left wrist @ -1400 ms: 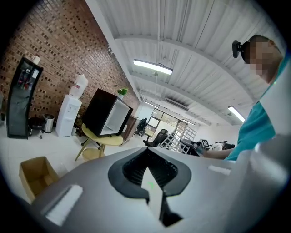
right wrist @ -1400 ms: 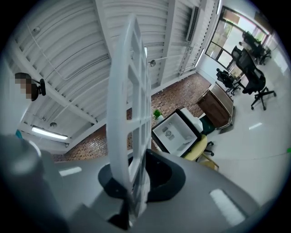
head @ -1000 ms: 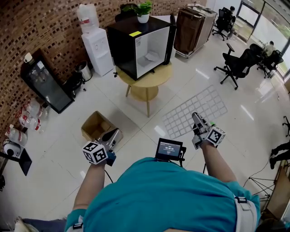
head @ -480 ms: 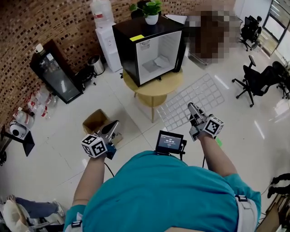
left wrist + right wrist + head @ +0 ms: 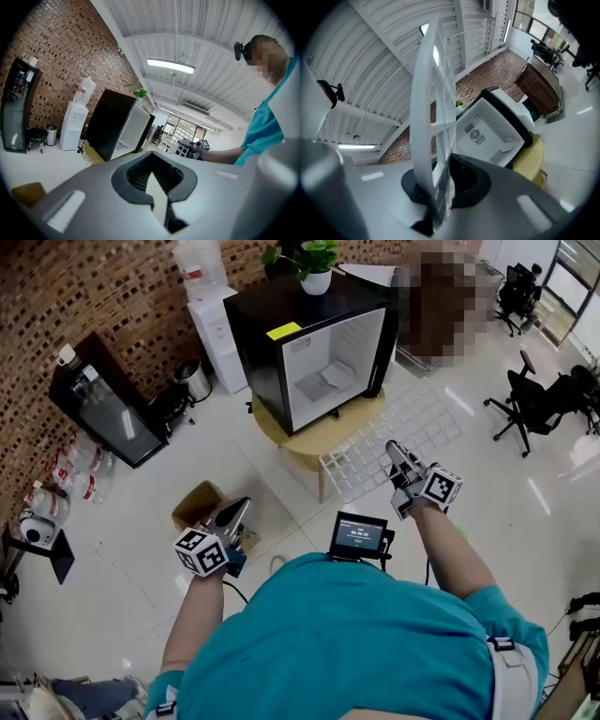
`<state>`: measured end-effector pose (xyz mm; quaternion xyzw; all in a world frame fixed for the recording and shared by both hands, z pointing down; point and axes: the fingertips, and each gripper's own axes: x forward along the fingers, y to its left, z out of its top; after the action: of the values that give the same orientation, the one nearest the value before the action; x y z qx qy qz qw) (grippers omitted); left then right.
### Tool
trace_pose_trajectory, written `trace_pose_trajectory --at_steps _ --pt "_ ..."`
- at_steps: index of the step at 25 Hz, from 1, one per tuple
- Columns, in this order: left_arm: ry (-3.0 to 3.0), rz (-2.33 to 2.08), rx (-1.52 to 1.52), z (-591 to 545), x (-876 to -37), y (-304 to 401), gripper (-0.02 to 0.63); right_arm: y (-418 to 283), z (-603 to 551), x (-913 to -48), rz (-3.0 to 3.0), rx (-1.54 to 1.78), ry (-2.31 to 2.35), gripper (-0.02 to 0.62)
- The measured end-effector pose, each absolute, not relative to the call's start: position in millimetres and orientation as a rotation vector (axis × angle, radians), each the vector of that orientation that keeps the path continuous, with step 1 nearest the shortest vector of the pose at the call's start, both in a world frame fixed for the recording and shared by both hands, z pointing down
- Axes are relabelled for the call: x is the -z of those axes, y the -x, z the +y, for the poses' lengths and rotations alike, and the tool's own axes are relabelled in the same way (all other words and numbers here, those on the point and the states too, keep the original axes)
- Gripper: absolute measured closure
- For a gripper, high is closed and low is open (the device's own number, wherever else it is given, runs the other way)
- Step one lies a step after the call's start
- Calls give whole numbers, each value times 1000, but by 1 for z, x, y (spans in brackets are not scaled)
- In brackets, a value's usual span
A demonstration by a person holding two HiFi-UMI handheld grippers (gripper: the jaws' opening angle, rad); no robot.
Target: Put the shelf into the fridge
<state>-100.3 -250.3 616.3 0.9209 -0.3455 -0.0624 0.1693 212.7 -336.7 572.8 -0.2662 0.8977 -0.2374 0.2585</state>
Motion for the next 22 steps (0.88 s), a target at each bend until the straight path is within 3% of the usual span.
trace_pose_trajectory --at_steps 9,22 --pt "-2673 -756 115 -351 -597 170 604 -142 -416 -531 2362 610 830 566" --pt "-2594 -940 105 -421 -629 165 604 -202 -565 -654 2141 972 840 566"
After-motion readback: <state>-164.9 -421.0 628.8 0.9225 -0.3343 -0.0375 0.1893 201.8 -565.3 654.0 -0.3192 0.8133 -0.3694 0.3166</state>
